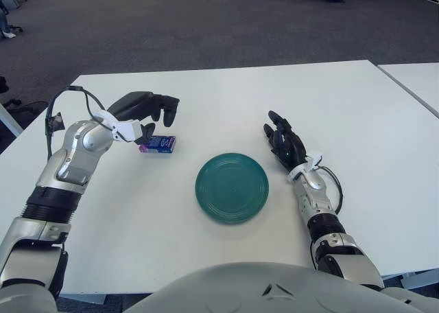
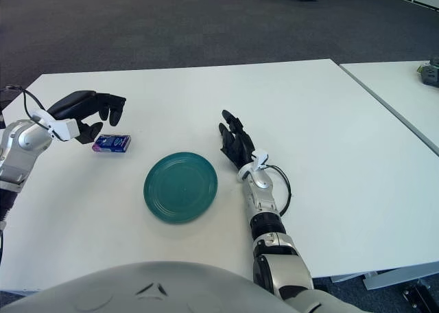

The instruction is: Put the gum into the plate.

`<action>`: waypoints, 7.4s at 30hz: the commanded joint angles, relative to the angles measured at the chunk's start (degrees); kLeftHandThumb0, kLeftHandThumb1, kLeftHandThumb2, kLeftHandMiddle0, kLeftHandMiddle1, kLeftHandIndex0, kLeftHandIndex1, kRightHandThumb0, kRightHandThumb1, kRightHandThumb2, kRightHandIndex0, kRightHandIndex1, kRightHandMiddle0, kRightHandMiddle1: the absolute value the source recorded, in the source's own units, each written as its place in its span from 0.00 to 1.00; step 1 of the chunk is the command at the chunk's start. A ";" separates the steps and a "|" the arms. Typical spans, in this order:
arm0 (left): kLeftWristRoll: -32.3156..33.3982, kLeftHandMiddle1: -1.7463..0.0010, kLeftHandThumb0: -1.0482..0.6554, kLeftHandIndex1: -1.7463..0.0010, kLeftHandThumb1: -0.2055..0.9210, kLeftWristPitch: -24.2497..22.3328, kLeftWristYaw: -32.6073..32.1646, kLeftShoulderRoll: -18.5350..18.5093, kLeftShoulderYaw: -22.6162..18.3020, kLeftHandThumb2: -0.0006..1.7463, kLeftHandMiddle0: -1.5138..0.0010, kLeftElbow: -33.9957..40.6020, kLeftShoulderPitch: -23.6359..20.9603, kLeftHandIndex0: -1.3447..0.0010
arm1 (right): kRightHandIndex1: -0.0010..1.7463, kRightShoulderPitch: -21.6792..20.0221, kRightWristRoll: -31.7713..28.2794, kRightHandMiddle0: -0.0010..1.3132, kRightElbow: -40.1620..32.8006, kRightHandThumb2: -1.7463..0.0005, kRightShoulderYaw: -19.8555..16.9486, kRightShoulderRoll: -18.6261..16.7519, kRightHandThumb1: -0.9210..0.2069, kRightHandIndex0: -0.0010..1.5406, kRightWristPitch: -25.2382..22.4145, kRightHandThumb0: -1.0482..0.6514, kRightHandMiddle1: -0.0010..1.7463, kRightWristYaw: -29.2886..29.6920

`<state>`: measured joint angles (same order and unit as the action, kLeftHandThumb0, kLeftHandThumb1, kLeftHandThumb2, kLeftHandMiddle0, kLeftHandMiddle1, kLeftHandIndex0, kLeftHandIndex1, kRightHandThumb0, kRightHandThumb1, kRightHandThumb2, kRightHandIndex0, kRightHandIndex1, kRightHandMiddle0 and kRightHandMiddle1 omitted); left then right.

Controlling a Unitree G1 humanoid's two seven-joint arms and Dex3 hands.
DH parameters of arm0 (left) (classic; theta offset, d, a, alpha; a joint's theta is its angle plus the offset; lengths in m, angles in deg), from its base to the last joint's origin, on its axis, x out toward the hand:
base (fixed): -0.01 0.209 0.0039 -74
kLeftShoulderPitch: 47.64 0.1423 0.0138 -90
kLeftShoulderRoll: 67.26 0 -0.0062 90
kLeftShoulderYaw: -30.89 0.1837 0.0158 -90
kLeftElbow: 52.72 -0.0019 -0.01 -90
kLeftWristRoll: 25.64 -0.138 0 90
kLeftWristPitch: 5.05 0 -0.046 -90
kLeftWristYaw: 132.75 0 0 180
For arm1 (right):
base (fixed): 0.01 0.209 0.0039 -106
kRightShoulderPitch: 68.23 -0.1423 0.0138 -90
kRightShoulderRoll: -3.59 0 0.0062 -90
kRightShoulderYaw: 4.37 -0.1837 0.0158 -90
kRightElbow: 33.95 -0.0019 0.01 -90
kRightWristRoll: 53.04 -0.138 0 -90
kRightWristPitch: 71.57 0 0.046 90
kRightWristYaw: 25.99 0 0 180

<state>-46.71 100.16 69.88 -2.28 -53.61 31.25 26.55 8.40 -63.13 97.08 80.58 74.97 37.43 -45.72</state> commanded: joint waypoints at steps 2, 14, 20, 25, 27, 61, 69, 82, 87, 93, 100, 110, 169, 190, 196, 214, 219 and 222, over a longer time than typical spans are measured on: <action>-4.95 0.00 0.90 0.00 0.42 -0.49 -1.78 -1.07 1.09 0.79 0.57 -1.75 -2.41 0.39 | 0.00 5.91 0.00 0.00 6.74 0.60 -0.49 -0.06 0.00 0.07 -6.00 0.16 0.17 0.92; -15.15 0.65 0.14 0.35 0.96 -4.40 -2.61 -3.59 2.59 0.16 0.90 -3.48 -3.04 0.95 | 0.00 5.82 0.82 0.00 6.82 0.60 -0.13 0.22 0.00 0.07 -5.59 0.17 0.15 1.32; -19.94 0.95 0.02 0.74 1.00 -6.92 -1.25 -4.61 4.62 0.18 0.97 -4.44 -3.50 1.00 | 0.00 5.90 0.59 0.00 6.68 0.61 -0.06 0.20 0.00 0.07 -5.49 0.17 0.15 0.99; -22.78 0.99 0.00 0.89 1.00 -7.30 -1.91 -4.85 6.78 0.21 1.00 -6.44 -3.83 1.00 | 0.00 6.01 0.31 0.00 6.76 0.61 -0.22 0.28 0.00 0.07 -5.43 0.16 0.16 0.59; -23.89 1.00 0.00 0.93 1.00 -7.05 -3.25 -4.31 7.90 0.21 1.00 -8.76 -4.32 1.00 | 0.00 6.01 0.22 0.00 6.74 0.61 -0.25 0.31 0.00 0.08 -5.62 0.16 0.16 0.47; -24.80 1.00 0.00 1.00 1.00 -8.21 -11.08 4.11 16.87 0.23 1.00 -35.75 -13.93 1.00 | 0.00 6.24 0.89 0.00 5.94 0.59 0.25 0.26 0.00 0.08 -6.09 0.17 0.14 1.22; -25.33 1.00 0.00 1.00 1.00 -6.83 -13.27 5.34 19.27 0.24 1.00 -40.64 -15.74 1.00 | 0.00 6.41 1.21 0.00 5.76 0.57 0.72 0.51 0.00 0.08 -5.91 0.18 0.14 0.98; -25.27 1.00 0.00 1.00 1.00 -6.28 -14.85 7.85 22.69 0.24 1.00 -46.18 -17.34 0.99 | 0.00 6.47 0.30 0.00 5.77 0.57 0.22 0.05 0.00 0.08 -5.90 0.19 0.15 1.32; -25.24 1.00 0.00 0.99 1.00 -5.56 -14.44 8.50 23.78 0.24 1.00 -48.09 -17.90 0.98 | 0.00 6.52 0.07 0.00 5.72 0.58 -0.15 -0.13 0.00 0.08 -6.12 0.18 0.15 1.27; -25.20 1.00 0.00 0.98 1.00 -4.57 -14.81 9.24 24.94 0.23 1.00 -50.50 -18.28 0.97 | 0.00 6.56 0.41 0.00 5.63 0.58 -0.03 0.12 0.00 0.08 -6.45 0.18 0.14 1.25; -24.37 1.00 0.00 0.97 1.00 -3.15 -15.43 9.96 25.45 0.23 1.00 -52.87 -18.10 0.95 | 0.00 6.52 0.76 0.00 5.42 0.59 0.21 0.40 0.00 0.07 -6.48 0.17 0.12 1.30; -22.53 0.41 0.08 0.19 0.95 -1.35 -17.97 13.31 25.45 0.14 0.91 -60.50 -17.59 0.98 | 0.00 6.03 -0.10 0.00 5.96 0.60 -0.55 0.22 0.00 0.07 -6.58 0.17 0.12 1.29; -1.89 0.00 0.88 0.00 0.48 2.18 -0.96 -5.95 4.57 0.73 0.61 -13.91 -13.06 0.46 | 0.00 4.31 0.59 0.00 6.96 0.60 -0.46 1.35 0.00 0.06 -6.80 0.15 0.12 1.06; -5.27 0.00 0.90 0.00 0.42 -6.18 0.78 4.93 9.02 0.79 0.57 10.04 -2.79 0.39 | 0.00 5.48 0.49 0.00 6.13 0.62 0.06 0.23 0.00 0.06 -6.62 0.16 0.14 2.02; -5.90 0.00 0.91 0.00 0.40 -6.01 2.25 7.85 11.48 0.80 0.56 15.15 -1.85 0.38 | 0.01 5.68 -0.07 0.00 5.86 0.62 -0.29 0.04 0.00 0.07 -7.19 0.16 0.15 1.80; -11.49 0.00 0.90 0.00 0.44 -9.85 16.91 12.53 20.65 0.77 0.59 22.83 -9.40 0.44 | 0.00 5.97 -1.38 0.00 8.07 0.66 -1.08 -1.21 0.00 0.07 -4.67 0.15 0.16 0.18; -10.31 0.01 0.66 0.00 0.36 -9.80 19.43 12.94 21.60 0.83 0.61 23.18 -9.14 0.53 | 0.00 6.02 0.28 0.00 9.07 0.63 -0.39 -1.05 0.00 0.06 -1.76 0.18 0.16 0.73; -10.19 0.03 0.63 0.04 0.39 -9.40 21.61 14.33 24.33 0.79 0.62 22.27 -9.38 0.55 | 0.00 5.59 3.35 0.00 9.73 0.61 1.01 -0.08 0.00 0.06 2.29 0.19 0.17 2.11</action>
<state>-57.27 91.20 89.15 11.49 -31.22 54.19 17.85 7.19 -62.39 99.45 80.63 74.75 40.65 -45.34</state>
